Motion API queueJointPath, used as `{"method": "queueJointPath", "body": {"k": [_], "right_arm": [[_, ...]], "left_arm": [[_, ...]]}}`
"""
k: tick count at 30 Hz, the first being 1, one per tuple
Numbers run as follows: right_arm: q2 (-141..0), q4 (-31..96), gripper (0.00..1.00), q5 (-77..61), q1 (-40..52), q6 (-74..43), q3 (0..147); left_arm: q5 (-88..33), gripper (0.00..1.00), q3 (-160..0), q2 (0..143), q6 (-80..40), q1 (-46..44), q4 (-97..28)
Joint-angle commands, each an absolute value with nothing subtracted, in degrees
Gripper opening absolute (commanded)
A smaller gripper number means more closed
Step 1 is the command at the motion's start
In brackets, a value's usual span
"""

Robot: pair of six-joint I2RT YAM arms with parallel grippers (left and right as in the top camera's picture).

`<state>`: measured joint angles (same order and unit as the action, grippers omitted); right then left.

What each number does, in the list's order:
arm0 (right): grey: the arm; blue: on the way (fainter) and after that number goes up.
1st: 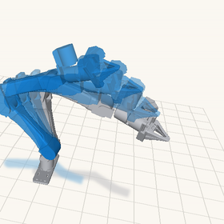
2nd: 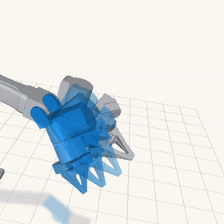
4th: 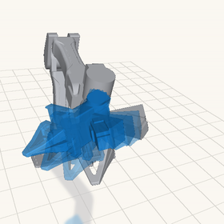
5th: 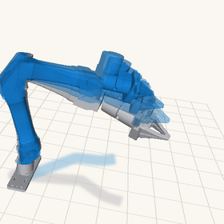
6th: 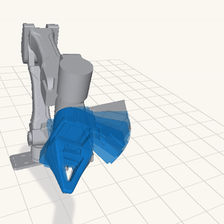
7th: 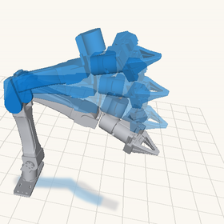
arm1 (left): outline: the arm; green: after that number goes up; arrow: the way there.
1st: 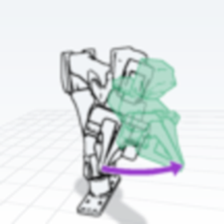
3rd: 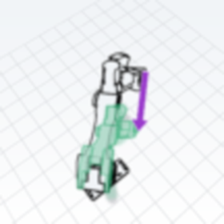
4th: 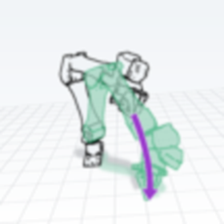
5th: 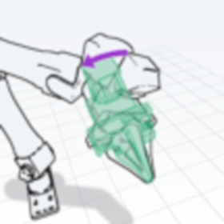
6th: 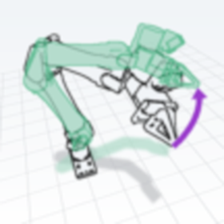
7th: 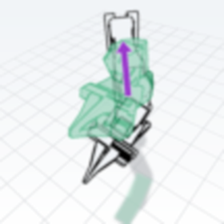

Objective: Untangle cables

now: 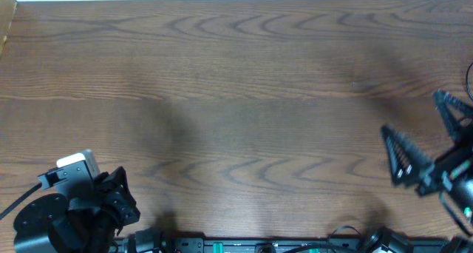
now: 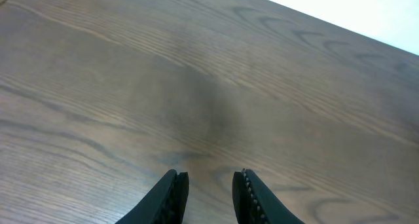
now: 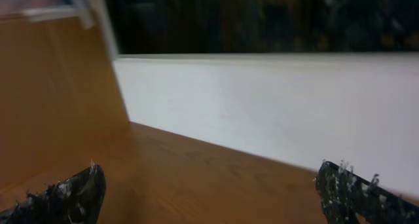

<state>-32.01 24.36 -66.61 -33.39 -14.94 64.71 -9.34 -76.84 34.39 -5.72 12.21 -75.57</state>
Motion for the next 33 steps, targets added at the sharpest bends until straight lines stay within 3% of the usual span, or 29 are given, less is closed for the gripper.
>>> {"method": "queueJointPath", "body": {"k": [1,5,16,24,29,33], "right_arm": [[-30.8,24.3,0.99,-70.8,-31.8,-16.3,67.3],[-30.0,27.1,0.99,-71.6,-28.9,-15.3,70.7],[-27.0,49.6,0.99,-61.1,-20.0,4.7,92.6],[-27.0,64.4,0.99,-26.5,-13.4,6.9,108.5],[-24.7,70.1,0.99,-21.3,-6.7,4.4,109.0],[-21.3,80.3,0.99,-4.8,-3.0,3.4,111.0]], "left_arm": [[-9.8,0.29,-76.8,34.5,-4.3,10.4,-75.6],[-9.7,0.29,-76.8,34.5,-3.2,8.4,-75.5],[-9.4,0.32,-76.8,34.5,-3.2,7.5,-75.6],[-9.4,0.36,-76.8,34.5,-3.2,7.5,-75.4],[-9.4,0.37,-76.8,34.5,-3.2,7.5,-75.4],[-9.4,0.37,-76.8,34.5,-3.2,7.5,-75.4]]}}
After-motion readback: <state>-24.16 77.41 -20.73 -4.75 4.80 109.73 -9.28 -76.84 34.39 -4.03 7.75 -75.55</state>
